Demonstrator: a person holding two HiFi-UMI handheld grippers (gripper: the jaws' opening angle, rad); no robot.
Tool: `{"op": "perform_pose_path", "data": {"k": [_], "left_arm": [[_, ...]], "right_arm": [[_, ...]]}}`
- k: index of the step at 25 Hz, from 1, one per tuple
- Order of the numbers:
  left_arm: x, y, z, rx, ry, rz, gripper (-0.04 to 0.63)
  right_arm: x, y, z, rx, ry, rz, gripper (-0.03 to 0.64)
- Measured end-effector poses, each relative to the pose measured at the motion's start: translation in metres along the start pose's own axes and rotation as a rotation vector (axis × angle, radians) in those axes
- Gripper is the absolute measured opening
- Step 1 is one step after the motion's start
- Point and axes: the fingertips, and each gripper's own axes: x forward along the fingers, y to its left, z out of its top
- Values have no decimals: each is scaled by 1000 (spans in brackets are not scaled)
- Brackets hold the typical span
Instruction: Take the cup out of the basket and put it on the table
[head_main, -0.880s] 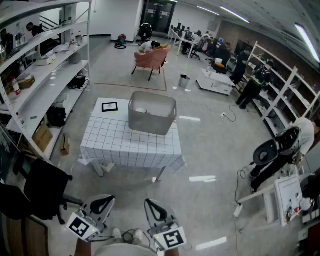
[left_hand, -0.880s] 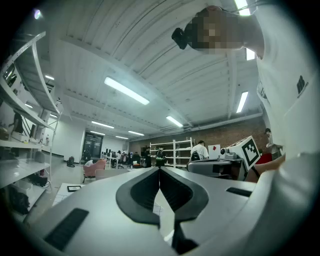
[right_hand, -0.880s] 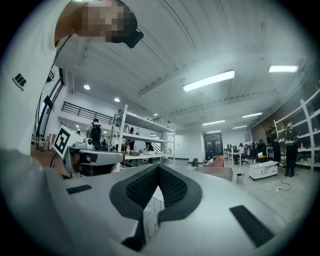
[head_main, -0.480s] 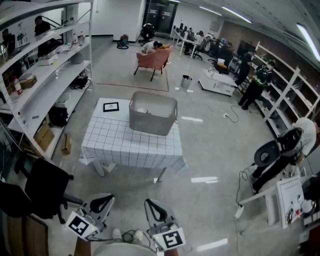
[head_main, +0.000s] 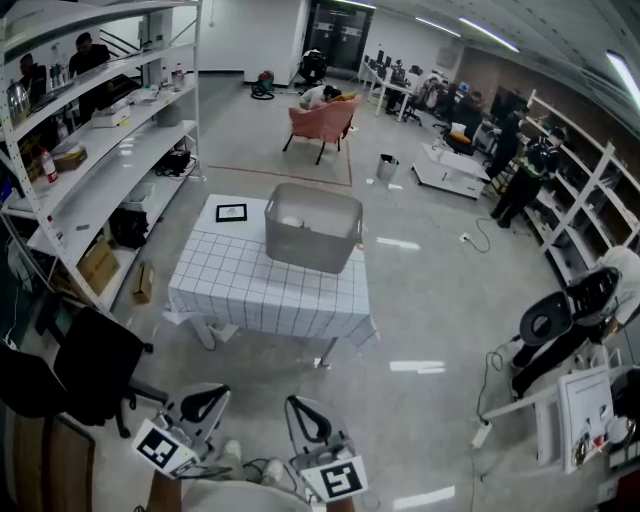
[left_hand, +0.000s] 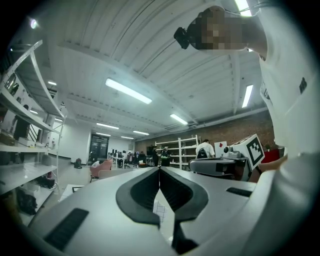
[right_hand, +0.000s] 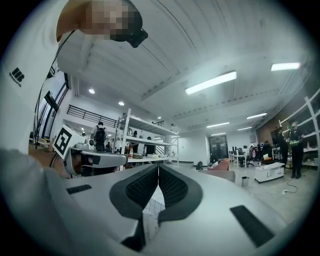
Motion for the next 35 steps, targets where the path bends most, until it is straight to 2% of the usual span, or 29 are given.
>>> {"op": "perform_pose_path", "data": {"k": [5,9,19,28,35], "left_arm": [[12,10,-6,21,2,-4,11],[25,27,-9,9,2,-13,11],[62,95,-16,-11,-2,-75,11],[76,162,-15,-14,-7,-136,11],[108,179,-14,-5,-17,-160,11]], "right_arm": [[13,-12,-5,-3,-6,8,9],[29,-24,-12,2,14,-5,9],[94,-50,-30,11,53,-66,11],[156,-58,-36,-30,66,-138,9],[170,-83,-40,-39,75,-165,11]]}}
